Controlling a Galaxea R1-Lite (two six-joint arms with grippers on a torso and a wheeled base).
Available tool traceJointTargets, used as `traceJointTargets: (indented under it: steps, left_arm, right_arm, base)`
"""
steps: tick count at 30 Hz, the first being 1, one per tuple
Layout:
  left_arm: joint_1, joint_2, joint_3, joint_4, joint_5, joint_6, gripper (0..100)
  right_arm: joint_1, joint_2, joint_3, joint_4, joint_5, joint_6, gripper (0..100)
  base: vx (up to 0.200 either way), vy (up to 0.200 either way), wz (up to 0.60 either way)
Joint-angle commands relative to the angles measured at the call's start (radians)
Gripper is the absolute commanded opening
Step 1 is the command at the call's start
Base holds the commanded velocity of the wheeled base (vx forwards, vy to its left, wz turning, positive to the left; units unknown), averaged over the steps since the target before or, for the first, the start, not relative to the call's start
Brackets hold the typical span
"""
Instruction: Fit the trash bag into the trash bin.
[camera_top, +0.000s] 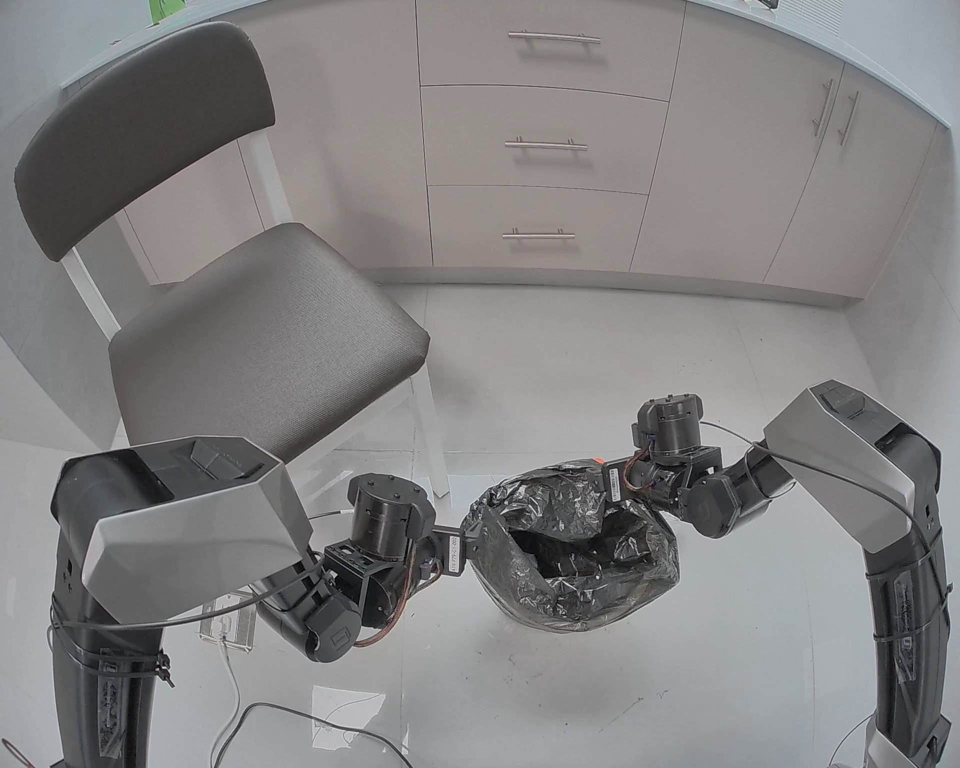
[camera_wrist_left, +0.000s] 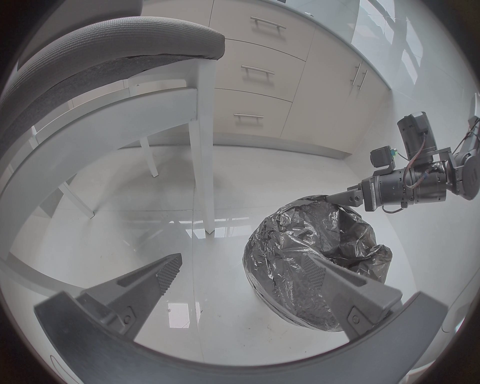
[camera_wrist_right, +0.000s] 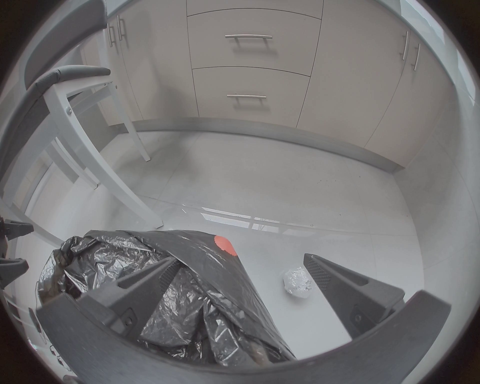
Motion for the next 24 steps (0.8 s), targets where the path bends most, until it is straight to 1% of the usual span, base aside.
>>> traceJointTargets:
  steps: [1, 6, 10, 21, 24]
  left_arm:
    - [0.000, 0.005, -0.001, 0.000, 0.001, -0.001, 100]
    - [0.000, 0.005, -0.001, 0.000, 0.001, -0.001, 100]
    - [0.000, 0.005, -0.001, 0.000, 0.001, -0.001, 100]
    - [0.000, 0.006, -0.001, 0.000, 0.001, -0.001, 100]
    - [-0.002, 0.006, -0.001, 0.000, -0.001, -0.001, 100]
  right_arm:
    - [-0.002, 0.028, -0.025, 0.000, -0.002, 0.001, 100]
    - [-0.003, 0.033, -0.040, -0.001, -0.003, 0.003, 100]
    - [-0.009, 0.039, -0.080, 0.000, -0.040, 0.001, 100]
    - [-0.017, 0.079, -0.126, 0.000, -0.043, 0.001, 100]
    - [-0.029, 0.099, -0.147, 0.000, -0.043, 0.001, 100]
  base:
    - [0.000, 0.000, 0.00]
    - [0.000, 0.000, 0.00]
    - [0.000, 0.000, 0.00]
    - [0.000, 0.000, 0.00]
    - [0.000, 0.000, 0.00]
